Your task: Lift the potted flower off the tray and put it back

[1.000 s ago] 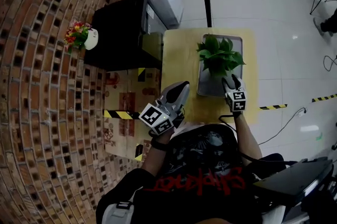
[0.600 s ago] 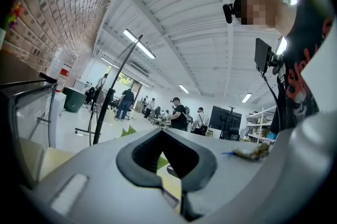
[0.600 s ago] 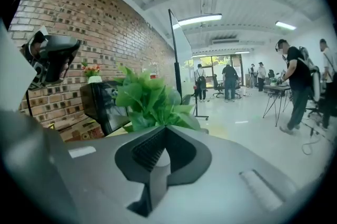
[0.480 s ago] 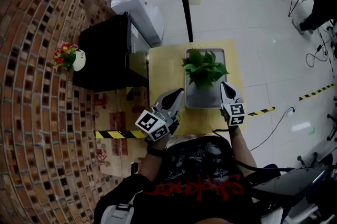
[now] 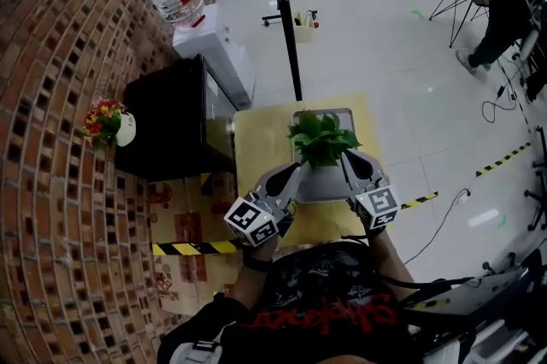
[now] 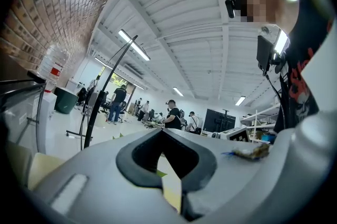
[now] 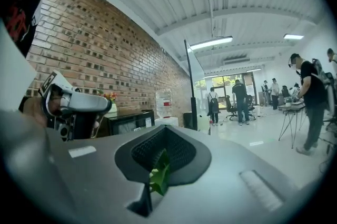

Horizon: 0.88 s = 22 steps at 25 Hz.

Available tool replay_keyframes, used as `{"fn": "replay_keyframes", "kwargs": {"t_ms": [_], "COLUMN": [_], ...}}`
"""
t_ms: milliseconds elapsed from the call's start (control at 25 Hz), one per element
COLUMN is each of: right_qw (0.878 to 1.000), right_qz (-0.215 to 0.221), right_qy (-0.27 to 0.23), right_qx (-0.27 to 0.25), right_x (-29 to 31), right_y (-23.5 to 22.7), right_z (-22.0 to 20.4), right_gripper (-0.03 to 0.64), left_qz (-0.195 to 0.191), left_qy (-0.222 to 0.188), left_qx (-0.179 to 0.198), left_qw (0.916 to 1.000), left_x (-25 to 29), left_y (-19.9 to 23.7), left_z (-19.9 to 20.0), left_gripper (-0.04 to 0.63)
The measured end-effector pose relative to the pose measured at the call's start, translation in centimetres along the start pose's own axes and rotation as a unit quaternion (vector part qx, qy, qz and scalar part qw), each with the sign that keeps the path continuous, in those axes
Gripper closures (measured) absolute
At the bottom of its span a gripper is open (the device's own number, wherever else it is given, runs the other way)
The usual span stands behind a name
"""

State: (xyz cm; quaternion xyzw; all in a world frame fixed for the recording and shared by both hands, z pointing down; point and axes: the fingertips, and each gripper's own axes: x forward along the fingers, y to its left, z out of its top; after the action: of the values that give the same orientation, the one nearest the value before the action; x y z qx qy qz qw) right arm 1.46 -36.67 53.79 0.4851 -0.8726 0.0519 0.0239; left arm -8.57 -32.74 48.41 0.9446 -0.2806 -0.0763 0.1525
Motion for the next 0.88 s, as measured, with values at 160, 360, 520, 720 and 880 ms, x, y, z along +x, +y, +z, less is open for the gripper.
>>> {"fn": "replay_keyframes", "kwargs": {"t_ms": [160, 360, 520, 720, 880], "right_qw": [1.0, 0.999, 0.999, 0.998, 0.998], "right_qz": [0.02, 0.034, 0.033, 0.058, 0.049], "right_qy": [-0.015, -0.021, -0.015, -0.012, -0.01], "right_qx": [-0.007, -0.026, -0.023, -0.037, -0.03], "right_x": [0.4, 0.0, -0.6, 1.1, 0.7], "right_y": [1.9, 4.1, 6.0, 6.9, 8.2], "right_z": [3.2, 6.1, 6.8, 7.3, 7.3], "right_gripper": [0.614, 0.614, 0.614, 0.614, 0.614], "left_qz": [-0.009, -0.018, -0.02, -0.021, -0.036], "left_qy": [-0.003, 0.0, 0.008, -0.02, -0.005], "left_qx": [-0.002, 0.007, 0.009, 0.009, 0.008], "left_qw": [1.0, 0.9998, 0.9997, 0.9995, 0.9993], "left_x": [0.1, -0.4, -1.6, -1.6, -2.6], "left_y": [-0.5, -1.2, -1.3, -1.7, -2.5], "left_z": [0.8, 1.1, 0.7, 1.9, 1.6], "left_gripper": [0.594, 0.594, 0.594, 0.594, 0.594]}}
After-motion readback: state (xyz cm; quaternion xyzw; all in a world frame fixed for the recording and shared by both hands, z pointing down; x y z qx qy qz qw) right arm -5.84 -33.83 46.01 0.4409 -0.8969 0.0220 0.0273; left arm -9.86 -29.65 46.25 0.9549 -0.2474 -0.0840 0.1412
